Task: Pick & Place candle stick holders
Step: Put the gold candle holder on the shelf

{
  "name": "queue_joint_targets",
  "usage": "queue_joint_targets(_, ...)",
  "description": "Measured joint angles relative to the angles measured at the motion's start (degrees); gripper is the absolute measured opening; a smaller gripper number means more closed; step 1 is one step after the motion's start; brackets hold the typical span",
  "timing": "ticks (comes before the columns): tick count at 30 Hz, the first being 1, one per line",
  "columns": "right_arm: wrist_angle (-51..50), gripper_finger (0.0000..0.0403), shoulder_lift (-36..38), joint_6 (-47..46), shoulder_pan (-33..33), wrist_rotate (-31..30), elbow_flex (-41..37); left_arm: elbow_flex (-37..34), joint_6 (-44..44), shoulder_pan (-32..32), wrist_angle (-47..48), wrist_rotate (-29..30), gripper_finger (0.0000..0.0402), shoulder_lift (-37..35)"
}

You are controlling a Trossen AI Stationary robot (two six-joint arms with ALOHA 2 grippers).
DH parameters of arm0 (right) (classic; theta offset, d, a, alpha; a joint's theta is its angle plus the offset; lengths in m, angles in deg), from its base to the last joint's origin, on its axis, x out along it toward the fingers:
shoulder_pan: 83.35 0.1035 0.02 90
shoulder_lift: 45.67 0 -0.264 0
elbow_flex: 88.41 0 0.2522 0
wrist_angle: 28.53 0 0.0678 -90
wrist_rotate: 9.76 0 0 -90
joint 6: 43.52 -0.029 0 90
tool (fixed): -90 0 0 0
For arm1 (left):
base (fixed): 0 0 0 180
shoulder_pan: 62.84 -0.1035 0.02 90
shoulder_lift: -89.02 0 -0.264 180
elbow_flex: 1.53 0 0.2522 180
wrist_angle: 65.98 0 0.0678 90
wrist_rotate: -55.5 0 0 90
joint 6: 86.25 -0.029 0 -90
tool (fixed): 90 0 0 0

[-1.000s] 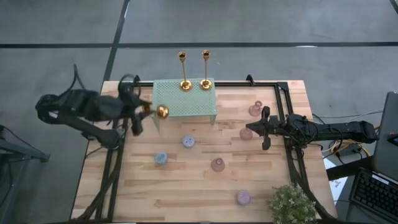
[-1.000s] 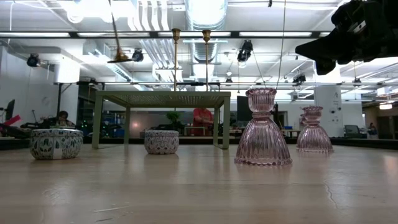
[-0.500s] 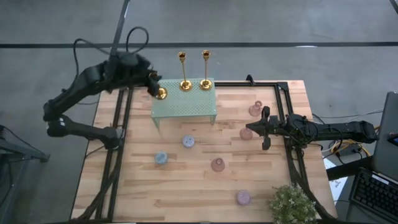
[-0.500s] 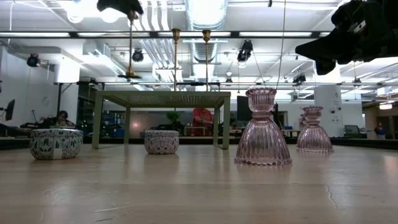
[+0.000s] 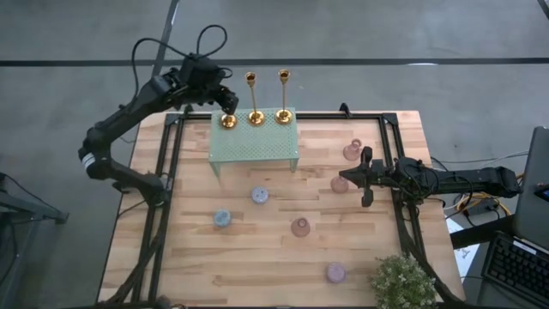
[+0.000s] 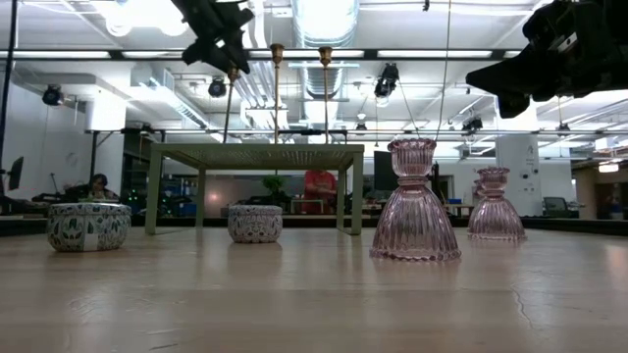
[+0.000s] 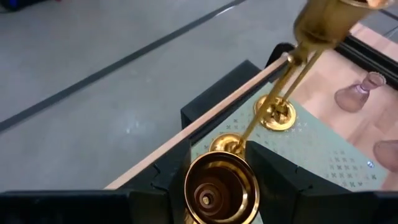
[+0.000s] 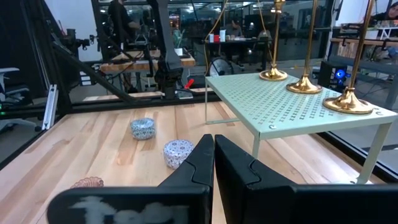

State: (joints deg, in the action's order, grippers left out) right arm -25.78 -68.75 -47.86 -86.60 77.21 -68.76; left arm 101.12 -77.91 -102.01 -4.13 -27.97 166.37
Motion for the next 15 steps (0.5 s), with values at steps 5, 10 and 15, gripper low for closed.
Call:
queue_joint_targets(5, 0.0, 0.0008, 0.0, 0.0, 0.0, 0.0, 0.0, 0.1, 0.3, -0.2, -0.6, -0.2, 0.0149, 0.5)
queue_joint_targets(10, 0.0, 0.0008, 0.0, 0.0, 0.0, 0.0, 0.0, -0.1, 1.3, -0.7, -1.5, -0.7, 0.0149, -1.2)
queue_joint_targets(15, 0.0, 0.0008, 0.0, 0.0, 0.0, 0.0, 0.0, -0.1, 2.1, -1.4, -0.6, -1.2, 0.0149, -2.3)
